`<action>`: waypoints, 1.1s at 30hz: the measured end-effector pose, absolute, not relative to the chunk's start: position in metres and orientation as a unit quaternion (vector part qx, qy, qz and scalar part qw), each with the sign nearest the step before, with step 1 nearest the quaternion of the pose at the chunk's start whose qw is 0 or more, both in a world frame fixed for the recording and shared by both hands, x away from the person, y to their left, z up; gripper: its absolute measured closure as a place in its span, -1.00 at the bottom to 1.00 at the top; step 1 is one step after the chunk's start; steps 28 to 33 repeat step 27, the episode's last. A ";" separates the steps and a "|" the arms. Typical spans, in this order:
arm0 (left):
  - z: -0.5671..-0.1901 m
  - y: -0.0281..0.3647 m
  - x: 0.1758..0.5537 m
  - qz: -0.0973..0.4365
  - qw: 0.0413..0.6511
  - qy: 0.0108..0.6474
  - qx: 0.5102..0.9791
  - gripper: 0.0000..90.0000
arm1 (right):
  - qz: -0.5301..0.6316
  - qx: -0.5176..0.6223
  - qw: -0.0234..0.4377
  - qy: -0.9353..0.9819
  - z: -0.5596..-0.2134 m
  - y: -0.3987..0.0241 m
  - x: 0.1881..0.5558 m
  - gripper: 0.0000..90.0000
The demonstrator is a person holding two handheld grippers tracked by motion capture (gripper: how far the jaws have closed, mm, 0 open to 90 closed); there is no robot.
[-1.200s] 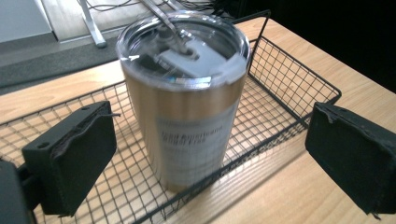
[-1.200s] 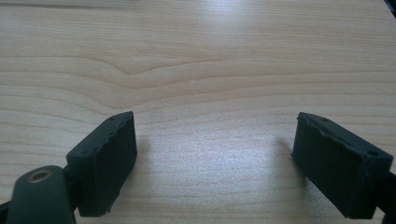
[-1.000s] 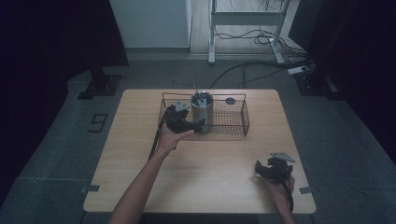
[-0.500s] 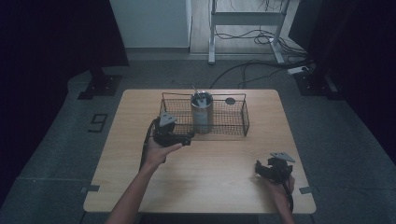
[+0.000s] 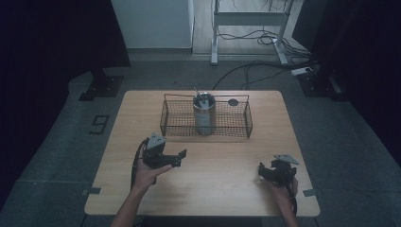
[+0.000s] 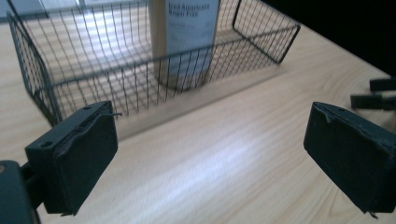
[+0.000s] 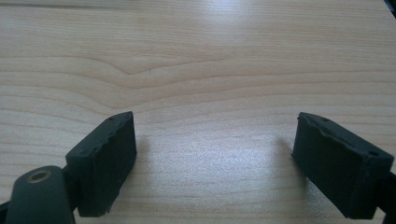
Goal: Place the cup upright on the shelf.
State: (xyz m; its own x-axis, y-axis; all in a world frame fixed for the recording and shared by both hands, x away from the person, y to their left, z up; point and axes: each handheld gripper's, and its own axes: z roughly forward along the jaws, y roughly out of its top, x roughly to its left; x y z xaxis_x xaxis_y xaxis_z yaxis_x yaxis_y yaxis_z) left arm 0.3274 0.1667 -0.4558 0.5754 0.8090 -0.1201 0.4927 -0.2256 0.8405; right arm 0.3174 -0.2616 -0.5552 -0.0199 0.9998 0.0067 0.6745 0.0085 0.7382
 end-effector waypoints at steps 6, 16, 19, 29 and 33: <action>-0.473 0.173 0.318 0.157 0.446 0.430 0.769 -0.93 | 0.290 0.642 0.280 0.652 -0.555 -0.262 0.317 -0.71; -0.494 0.180 0.309 0.143 0.441 0.446 0.766 -0.92 | 0.289 0.643 0.281 0.651 -0.555 -0.262 0.317 -0.71; -0.495 0.180 0.308 0.145 0.435 0.447 0.768 -0.92 | 0.289 0.643 0.281 0.651 -0.555 -0.262 0.317 -0.71; -0.496 0.182 0.307 0.147 0.431 0.449 0.769 -0.92 | 0.289 0.643 0.281 0.651 -0.555 -0.262 0.317 -0.71; -0.496 0.182 0.307 0.147 0.431 0.449 0.769 -0.92 | 0.289 0.643 0.281 0.651 -0.555 -0.262 0.317 -0.71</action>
